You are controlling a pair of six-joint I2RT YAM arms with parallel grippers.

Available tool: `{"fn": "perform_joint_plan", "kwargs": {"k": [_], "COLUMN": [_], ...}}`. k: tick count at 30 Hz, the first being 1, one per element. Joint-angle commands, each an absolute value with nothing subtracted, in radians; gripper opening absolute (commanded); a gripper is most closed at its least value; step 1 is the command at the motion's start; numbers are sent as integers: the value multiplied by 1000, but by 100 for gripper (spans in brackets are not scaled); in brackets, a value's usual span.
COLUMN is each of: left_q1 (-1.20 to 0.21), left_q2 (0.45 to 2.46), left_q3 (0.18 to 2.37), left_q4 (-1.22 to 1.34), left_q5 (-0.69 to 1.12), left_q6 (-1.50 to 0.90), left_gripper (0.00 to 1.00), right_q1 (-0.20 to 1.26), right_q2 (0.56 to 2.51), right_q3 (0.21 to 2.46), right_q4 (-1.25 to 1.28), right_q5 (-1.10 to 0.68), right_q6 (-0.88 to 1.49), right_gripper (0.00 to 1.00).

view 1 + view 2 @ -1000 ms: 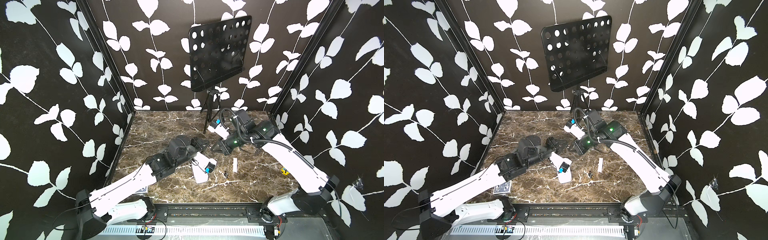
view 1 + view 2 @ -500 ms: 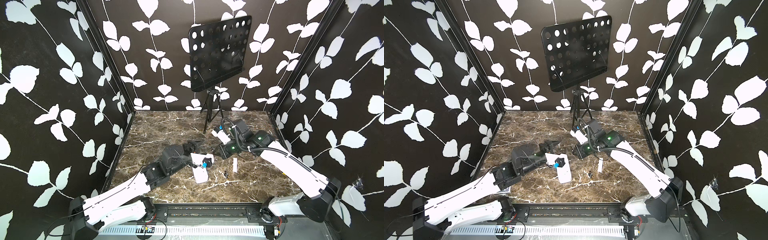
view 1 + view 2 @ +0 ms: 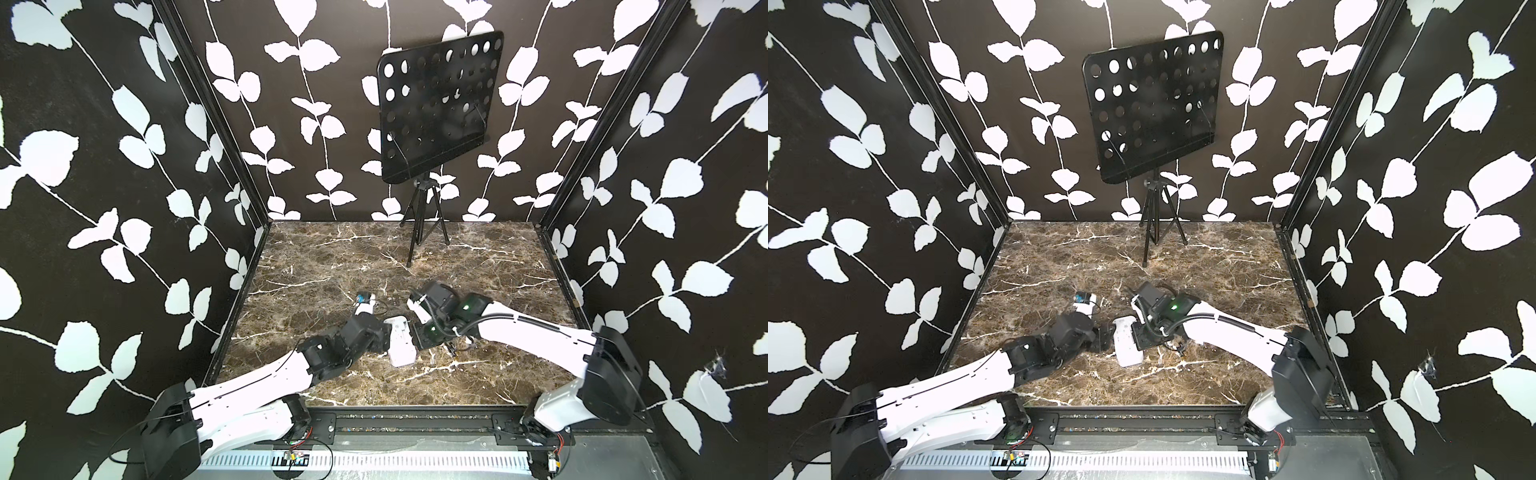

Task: Insert the battery into the alarm
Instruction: Install the battery in the alarm.

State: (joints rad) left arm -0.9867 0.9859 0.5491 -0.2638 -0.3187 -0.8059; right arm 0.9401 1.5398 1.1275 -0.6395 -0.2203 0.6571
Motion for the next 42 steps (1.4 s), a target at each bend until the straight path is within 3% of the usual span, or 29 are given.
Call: {"fn": "perform_joint_plan", "kwargs": {"k": [1, 9, 19, 42], "left_q1": [-985, -973, -971, -943], "left_q2": [924, 805, 860, 965], "left_q3": [481, 297, 309, 352], "left_q4": [-224, -121, -101, -106], "left_q5": [-286, -242, -181, -152], "left_q6": [-1060, -1230, -1186, -1152], "left_gripper": [76, 77, 88, 89], "right_q1": [946, 946, 945, 946], "right_q2": [1573, 1698, 1782, 1847], "right_q3": [1145, 1220, 1305, 1375], "right_q4": [-603, -616, -696, -794], "right_q5": [-152, -94, -36, -14], "right_q6": [731, 760, 743, 746], "right_gripper": [0, 0, 0, 0]}}
